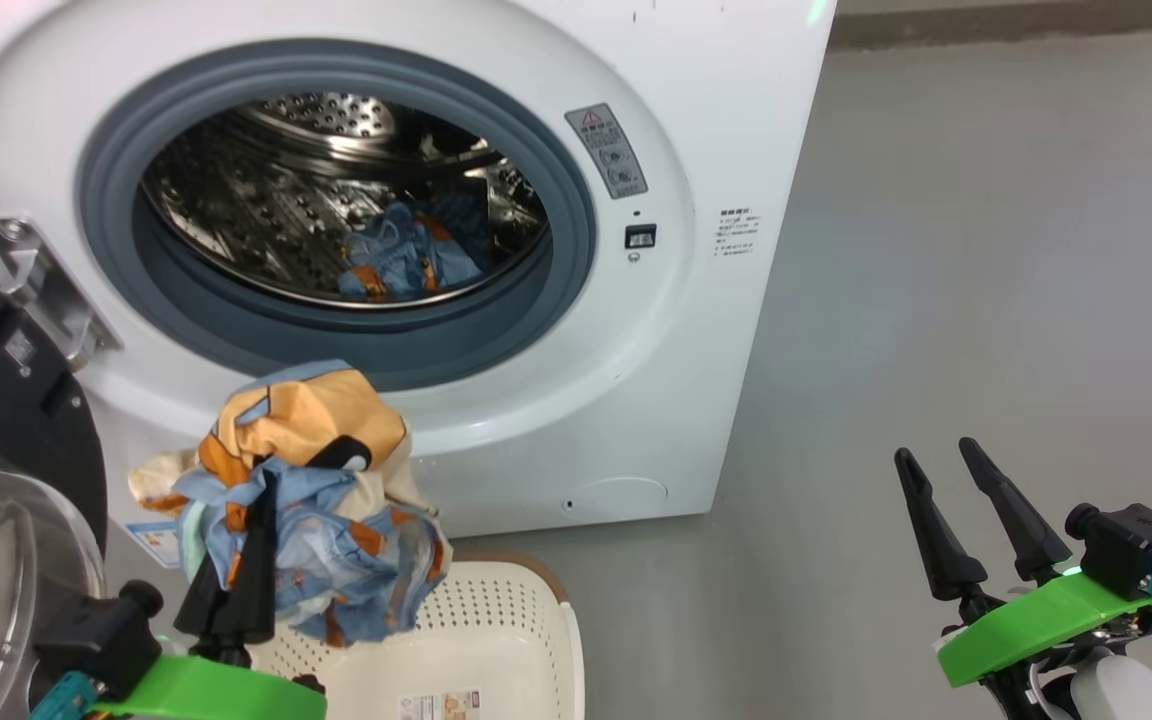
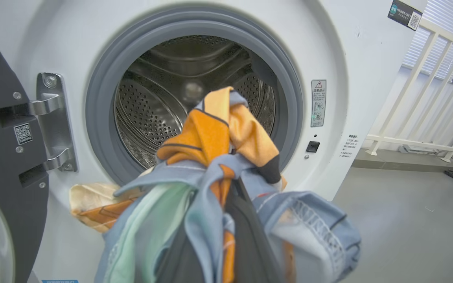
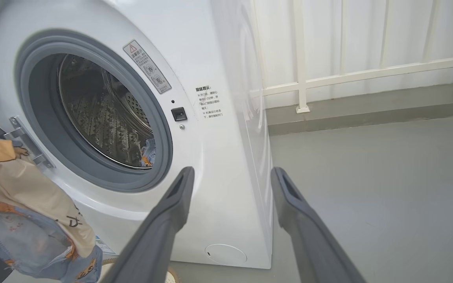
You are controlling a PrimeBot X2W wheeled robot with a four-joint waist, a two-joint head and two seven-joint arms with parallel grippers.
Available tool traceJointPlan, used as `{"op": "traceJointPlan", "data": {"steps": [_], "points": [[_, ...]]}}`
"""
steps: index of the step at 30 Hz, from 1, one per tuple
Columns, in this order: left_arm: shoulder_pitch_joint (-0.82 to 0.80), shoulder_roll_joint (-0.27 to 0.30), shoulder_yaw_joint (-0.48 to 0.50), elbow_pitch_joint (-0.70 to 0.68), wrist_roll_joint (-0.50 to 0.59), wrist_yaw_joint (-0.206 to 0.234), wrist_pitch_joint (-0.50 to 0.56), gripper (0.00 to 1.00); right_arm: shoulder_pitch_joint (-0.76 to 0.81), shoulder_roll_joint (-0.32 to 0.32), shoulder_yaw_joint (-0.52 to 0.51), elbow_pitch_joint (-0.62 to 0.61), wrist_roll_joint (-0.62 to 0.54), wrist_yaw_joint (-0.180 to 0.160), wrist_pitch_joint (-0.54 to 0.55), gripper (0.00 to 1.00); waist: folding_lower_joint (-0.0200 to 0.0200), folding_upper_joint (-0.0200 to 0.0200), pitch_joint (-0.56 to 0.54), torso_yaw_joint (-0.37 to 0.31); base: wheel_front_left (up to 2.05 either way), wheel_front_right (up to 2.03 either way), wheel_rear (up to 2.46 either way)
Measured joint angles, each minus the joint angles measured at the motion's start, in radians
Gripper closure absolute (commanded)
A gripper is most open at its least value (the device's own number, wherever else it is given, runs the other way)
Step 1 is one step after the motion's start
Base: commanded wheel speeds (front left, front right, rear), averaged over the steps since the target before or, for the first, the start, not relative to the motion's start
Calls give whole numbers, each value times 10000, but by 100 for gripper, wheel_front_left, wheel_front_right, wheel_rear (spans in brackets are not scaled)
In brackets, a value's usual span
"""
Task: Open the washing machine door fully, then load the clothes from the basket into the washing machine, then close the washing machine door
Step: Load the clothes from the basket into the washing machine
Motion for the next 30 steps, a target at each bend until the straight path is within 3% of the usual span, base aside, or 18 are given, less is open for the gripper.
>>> {"op": "traceJointPlan", "data": {"steps": [20,30], "points": [[44,4,-79,-491,98,201,13,100,174,-173,-31,-61,29,0,0,0,0,0,-10,111,0,0,0],[-1926,-46,-123,-36,535,90,84,100,90,-140,-31,-192,29,0,0,0,0,0,574,13,0,0,0]]}}
